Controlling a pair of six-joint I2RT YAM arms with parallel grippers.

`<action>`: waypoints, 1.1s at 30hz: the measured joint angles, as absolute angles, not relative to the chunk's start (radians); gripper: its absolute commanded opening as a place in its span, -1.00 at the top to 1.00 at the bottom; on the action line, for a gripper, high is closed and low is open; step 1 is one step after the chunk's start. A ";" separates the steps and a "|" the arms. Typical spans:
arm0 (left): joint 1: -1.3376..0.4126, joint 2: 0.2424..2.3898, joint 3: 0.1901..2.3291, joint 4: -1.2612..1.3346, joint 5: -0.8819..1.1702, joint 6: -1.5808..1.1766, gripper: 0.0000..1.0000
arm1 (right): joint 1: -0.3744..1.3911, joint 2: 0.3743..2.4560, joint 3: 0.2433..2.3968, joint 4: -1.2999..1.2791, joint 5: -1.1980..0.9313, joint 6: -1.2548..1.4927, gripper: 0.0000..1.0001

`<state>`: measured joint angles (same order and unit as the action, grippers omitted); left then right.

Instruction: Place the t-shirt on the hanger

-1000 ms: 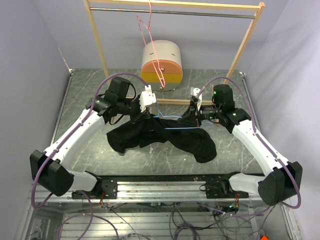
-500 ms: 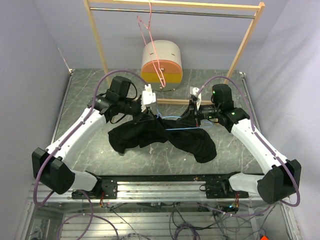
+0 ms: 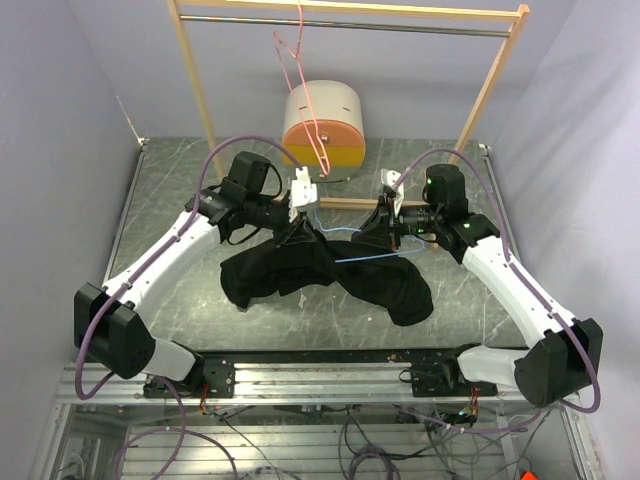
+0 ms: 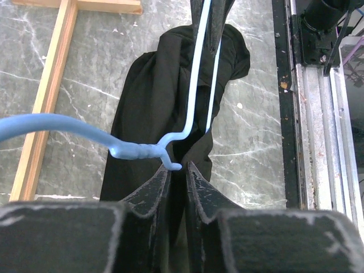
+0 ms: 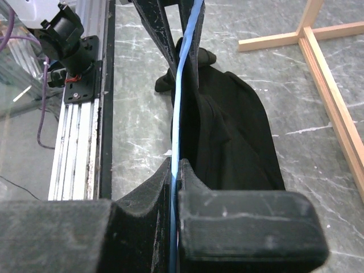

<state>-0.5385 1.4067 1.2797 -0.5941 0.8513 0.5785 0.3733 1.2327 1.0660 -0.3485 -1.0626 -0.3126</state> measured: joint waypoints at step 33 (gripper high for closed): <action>-0.553 1.442 1.494 -1.039 0.605 0.863 0.86 | 0.373 1.013 1.046 -0.172 -0.796 -0.144 -0.15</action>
